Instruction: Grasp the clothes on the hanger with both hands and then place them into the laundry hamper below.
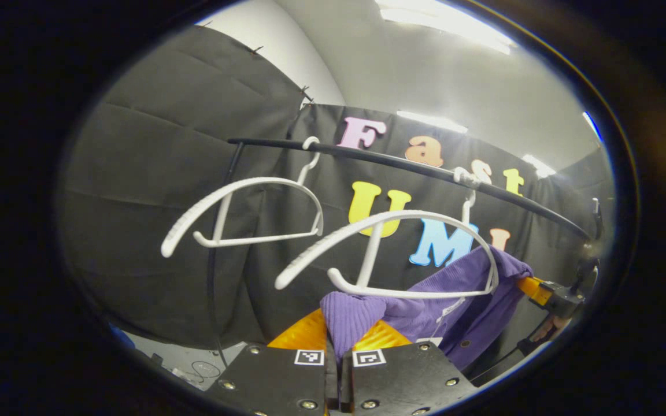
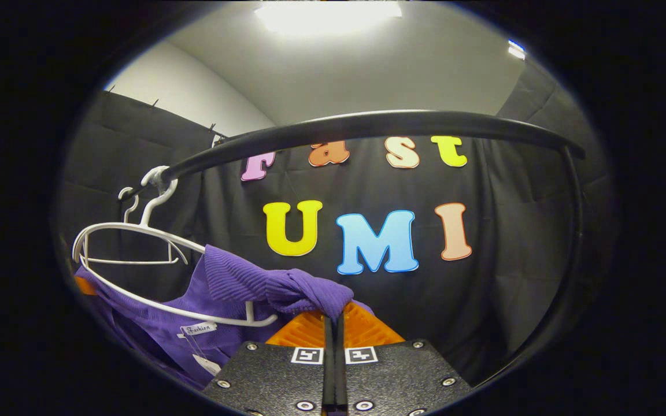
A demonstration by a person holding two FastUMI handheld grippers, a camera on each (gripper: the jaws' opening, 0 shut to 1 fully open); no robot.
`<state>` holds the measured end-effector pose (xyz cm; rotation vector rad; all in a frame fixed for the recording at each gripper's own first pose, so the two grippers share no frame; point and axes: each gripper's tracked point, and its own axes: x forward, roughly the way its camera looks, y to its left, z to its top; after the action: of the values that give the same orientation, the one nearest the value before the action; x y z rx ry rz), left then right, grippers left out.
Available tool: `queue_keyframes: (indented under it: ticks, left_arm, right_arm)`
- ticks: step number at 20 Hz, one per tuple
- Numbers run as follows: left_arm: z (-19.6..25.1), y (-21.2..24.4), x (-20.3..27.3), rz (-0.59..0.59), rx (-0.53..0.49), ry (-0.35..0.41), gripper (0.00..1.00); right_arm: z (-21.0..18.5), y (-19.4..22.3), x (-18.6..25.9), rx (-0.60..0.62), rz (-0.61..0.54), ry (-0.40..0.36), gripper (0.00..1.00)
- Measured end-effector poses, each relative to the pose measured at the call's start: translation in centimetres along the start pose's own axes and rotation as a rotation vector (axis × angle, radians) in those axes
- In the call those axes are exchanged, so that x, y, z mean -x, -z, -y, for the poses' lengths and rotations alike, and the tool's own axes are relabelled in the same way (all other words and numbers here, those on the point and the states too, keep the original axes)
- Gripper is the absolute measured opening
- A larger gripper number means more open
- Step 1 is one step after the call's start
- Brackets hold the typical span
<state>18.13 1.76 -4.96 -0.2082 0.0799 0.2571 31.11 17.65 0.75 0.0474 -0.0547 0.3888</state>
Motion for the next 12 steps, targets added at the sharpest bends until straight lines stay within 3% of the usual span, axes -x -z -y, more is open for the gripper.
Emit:
queue_keyframes:
  ticks: [5,7,12]
  left_arm:
    - [3.6,0.2,-0.4,0.001,-0.030,0.016,0.03]
    - [4.8,0.3,0.1,0.000,-0.050,0.017,0.03]
    - [8.7,1.6,-0.3,-0.023,-0.058,0.038,0.03]
  right_arm:
    - [1.5,0.4,-0.1,0.043,0.026,-0.021,0.00]
    - [3.2,0.4,-0.5,0.041,0.034,0.003,0.00]
    - [6.1,2.6,-1.5,-0.038,-0.018,0.010,0.00]
